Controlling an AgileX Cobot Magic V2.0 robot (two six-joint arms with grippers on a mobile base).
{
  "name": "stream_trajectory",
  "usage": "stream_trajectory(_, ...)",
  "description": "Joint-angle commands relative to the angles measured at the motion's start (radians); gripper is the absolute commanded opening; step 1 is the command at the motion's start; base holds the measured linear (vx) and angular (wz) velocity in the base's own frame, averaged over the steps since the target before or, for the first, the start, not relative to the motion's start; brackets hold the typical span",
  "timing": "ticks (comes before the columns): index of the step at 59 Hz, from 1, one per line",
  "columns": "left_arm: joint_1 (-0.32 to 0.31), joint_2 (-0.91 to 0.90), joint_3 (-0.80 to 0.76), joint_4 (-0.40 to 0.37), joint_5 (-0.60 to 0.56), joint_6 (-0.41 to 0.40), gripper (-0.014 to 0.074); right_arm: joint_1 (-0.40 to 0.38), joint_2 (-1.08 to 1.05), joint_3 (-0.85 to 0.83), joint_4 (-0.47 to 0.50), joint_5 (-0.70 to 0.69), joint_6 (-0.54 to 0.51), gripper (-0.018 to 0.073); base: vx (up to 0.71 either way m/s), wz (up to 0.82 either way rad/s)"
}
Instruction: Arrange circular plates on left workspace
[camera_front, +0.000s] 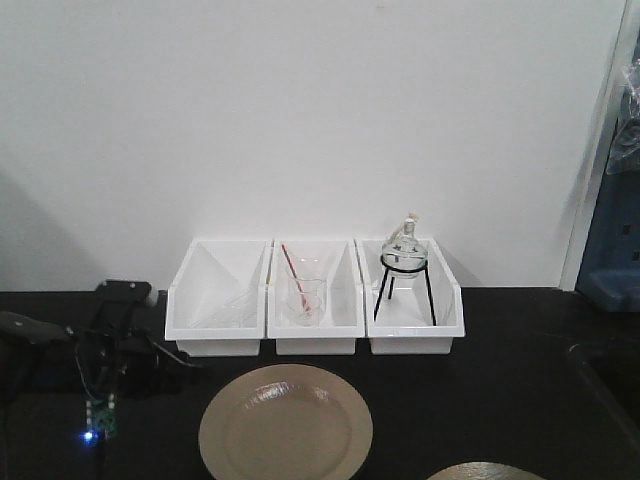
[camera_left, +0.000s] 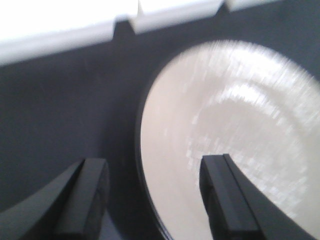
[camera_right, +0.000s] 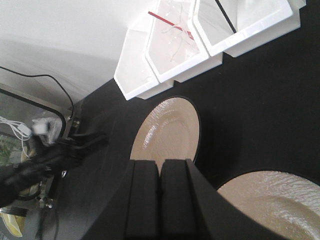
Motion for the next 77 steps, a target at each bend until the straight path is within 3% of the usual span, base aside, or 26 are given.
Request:
stream_trajectory(1, 0.025, -0.139, -0.027, -0.029, 0.036, -0.041, 0.0499, -0.003, -0.032, -0.033, 0.062, 0.028, -0.009, 0.0000, 0.00, 0.00)
stream_trajectory(8, 0.069, -0.246, -0.027, 0.018, 0.107, -0.136, 0.0345, -0.003, -0.032, -0.033, -0.012, -0.017, -0.029, 0.0000, 0.00, 0.00)
stream_trajectory(13, 0.101, -0.317, -0.027, 0.127, 0.158, -0.201, 0.0139, -0.003, -0.032, -0.033, -0.178, -0.080, -0.002, 0.0000, 0.00, 0.00)
stream_trajectory(17, 0.132, -0.375, -0.021, 0.223, 0.200, -0.223, -0.0009, -0.003, -0.031, -0.032, -0.298, -0.118, 0.078, 0.0000, 0.00, 0.00)
stream_trajectory(20, 0.152, -0.418, 0.004, 0.235, 0.216, -0.231, -0.0009, -0.003, -0.021, -0.032, -0.346, -0.142, 0.124, 0.0000, 0.00, 0.00)
stream_trajectory(30, 0.203, -0.568, 0.192, 0.215, 0.180, -0.231, -0.0006, -0.014, 0.107, -0.032, -0.348, -0.132, 0.117, 0.0000, 0.00, 0.00)
stream_trajectory(37, 0.203, -0.683, 0.361, 0.141, 0.148, -0.217, -0.0004, -0.076, 0.248, -0.032, -0.312, -0.058, 0.110, 0.0000, 0.00, 0.00)
stream_trajectory(46, 0.203, -0.788, 0.505, 0.068, 0.151, -0.185, -0.0003, -0.149, 0.344, -0.032, -0.215, -0.022, 0.032, 0.0000, 0.00, 0.00)
stream_trajectory(56, 0.203, -0.856, 0.579, 0.063, 0.195, -0.189, -0.0003, -0.154, 0.402, -0.032, -0.207, -0.008, -0.054, 0.0026, 0.00, 0.00)
stream_trajectory(66, 0.202, -0.886, 0.584, 0.065, 0.257, -0.195, -0.0003, -0.153, 0.451, -0.032, -0.209, 0.030, -0.084, 0.0157, 0.00, 0.00)
stream_trajectory(77, 0.202, -0.892, 0.584, 0.066, 0.287, -0.195, -0.0001, -0.151, 0.485, -0.032, -0.214, 0.042, -0.101, 0.0405, 0.00, 0.00)
